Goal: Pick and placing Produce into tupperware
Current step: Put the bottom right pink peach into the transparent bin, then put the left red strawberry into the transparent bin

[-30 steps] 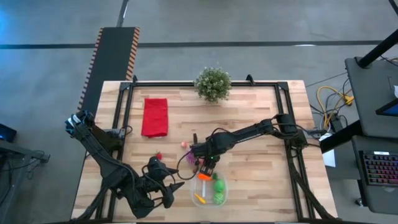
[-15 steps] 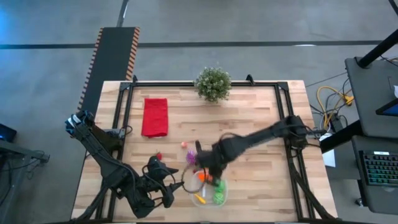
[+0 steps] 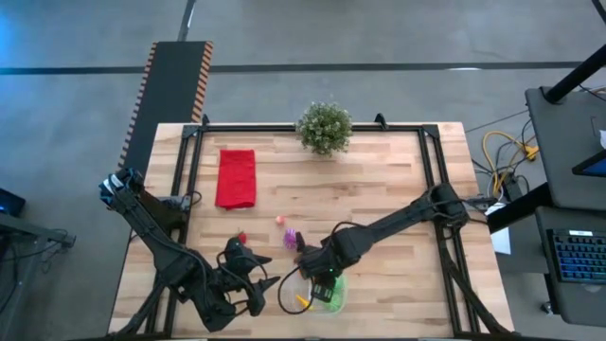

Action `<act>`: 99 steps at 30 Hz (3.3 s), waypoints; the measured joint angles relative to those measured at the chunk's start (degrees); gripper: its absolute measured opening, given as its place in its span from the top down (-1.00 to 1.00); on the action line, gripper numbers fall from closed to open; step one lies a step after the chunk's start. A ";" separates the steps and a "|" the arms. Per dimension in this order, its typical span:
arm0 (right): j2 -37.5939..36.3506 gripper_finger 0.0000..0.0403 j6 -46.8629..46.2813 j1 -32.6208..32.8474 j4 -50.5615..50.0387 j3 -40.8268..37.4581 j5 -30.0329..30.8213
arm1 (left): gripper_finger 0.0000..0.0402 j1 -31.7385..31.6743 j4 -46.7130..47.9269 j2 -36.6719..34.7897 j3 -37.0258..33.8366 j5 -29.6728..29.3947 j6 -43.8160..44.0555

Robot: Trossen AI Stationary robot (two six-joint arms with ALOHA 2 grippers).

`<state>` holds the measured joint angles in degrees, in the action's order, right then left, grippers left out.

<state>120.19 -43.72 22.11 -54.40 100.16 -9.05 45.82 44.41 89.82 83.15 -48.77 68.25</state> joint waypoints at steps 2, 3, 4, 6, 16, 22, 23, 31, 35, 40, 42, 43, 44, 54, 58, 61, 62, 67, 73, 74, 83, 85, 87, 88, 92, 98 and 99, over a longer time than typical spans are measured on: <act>0.83 0.35 -0.02 0.00 -0.53 -0.03 -0.25 | -0.19 0.00 -0.07 0.00 0.00 0.02 0.00; 0.98 0.35 -0.03 0.01 -1.10 -0.09 -0.47 | -0.19 0.00 -0.17 0.00 0.00 0.02 0.00; 1.17 0.34 -0.04 0.14 -1.48 -0.11 -0.98 | -0.19 0.00 -0.21 0.00 0.00 0.02 0.02; 1.42 0.31 -0.09 0.50 -1.27 -0.09 -1.82 | -0.19 0.00 -0.25 0.00 0.00 0.02 0.02; 1.41 -0.12 1.63 0.58 -4.65 2.43 1.36 | -0.19 0.00 -0.24 0.00 0.00 0.04 0.04; 1.37 -0.31 6.50 -2.83 -11.85 7.54 6.22 | -0.19 0.00 0.01 0.00 0.00 0.02 0.07; 1.37 -0.33 7.37 -3.69 -12.02 8.08 6.36 | -0.19 0.00 0.21 0.00 0.00 0.02 0.09; 1.35 -0.31 13.52 -10.64 -12.57 9.48 5.81 | -0.19 0.27 6.99 -0.32 -0.04 0.24 6.81; 1.35 -0.32 16.21 -13.15 -11.08 6.06 2.64 | -0.19 1.27 7.50 -1.05 -0.09 0.43 7.93; 1.46 -0.32 17.63 -14.60 -6.91 2.76 -0.14 | -0.19 1.93 12.28 -2.43 -1.00 0.46 10.04; 1.61 -0.31 17.73 -14.88 -6.79 2.03 -0.33 | -0.19 2.20 15.50 -3.80 -2.79 1.63 13.17; 1.61 -0.31 17.89 -14.95 -6.92 1.71 -0.25 | -0.19 2.30 16.45 -4.80 -4.00 2.19 14.68; 1.59 -0.31 18.25 -14.96 -6.93 1.50 -0.14 | -0.19 2.38 17.08 -6.12 -5.33 3.06 15.98; 1.04 -0.31 21.26 -15.49 -6.02 1.71 0.08 | -0.04 2.80 17.12 -23.12 -24.54 6.42 23.57; 0.63 -0.31 21.64 -16.31 -6.76 1.70 0.10 | 0.01 1.89 17.12 -29.16 -33.08 13.76 28.55; 0.11 -0.34 22.66 -16.62 -7.88 1.70 0.12 | 0.01 1.66 16.28 -31.72 -38.80 21.05 32.20; 0.03 -0.35 23.20 -16.63 -8.34 1.70 0.12 | 0.01 1.68 15.70 -32.21 -40.32 22.69 32.41; -0.54 -0.36 24.77 -16.89 -9.35 1.70 0.09 | 0.01 0.81 13.04 -33.38 -44.24 23.10 36.11; -3.01 -0.39 26.06 -18.58 -9.63 1.70 2.19 | -0.10 -3.68 12.74 -34.05 -46.77 22.66 48.60; -3.38 -0.40 25.87 -19.05 -9.61 1.70 2.42 | -0.14 -4.63 12.42 -33.81 -47.13 22.76 50.19; -4.40 -0.42 21.33 -23.78 -10.21 1.70 2.69 | -0.34 -14.93 -0.12 -29.10 -49.91 26.95 44.43; -4.55 -0.42 20.76 -24.50 -10.20 1.70 2.70 | -0.34 -16.78 -3.11 -27.79 -51.06 29.38 41.20; -4.91 -0.43 20.46 -25.02 -10.20 1.70 2.70 | -0.34 -18.06 -3.52 -26.65 -51.28 29.97 39.88; -5.09 -0.43 20.33 -25.21 -10.18 1.70 2.70 | -0.34 -18.63 -3.60 -26.27 -51.28 30.09 39.66; -5.70 -0.43 20.32 -25.84 -10.11 1.70 3.28 | -0.34 -20.09 -6.26 -24.47 -51.28 30.32 38.70; -5.93 -0.40 21.31 -26.97 -10.11 1.70 3.32 | -0.34 -21.60 -12.94 -19.19 -51.13 33.12 36.21; -5.95 -0.39 21.70 -27.12 -10.13 1.70 3.32 | -0.33 -21.64 -12.84 -18.28 -51.08 33.54 36.27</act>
<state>114.24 -22.02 -5.02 -64.53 101.86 -5.74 24.19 31.57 71.55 32.08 -15.23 104.52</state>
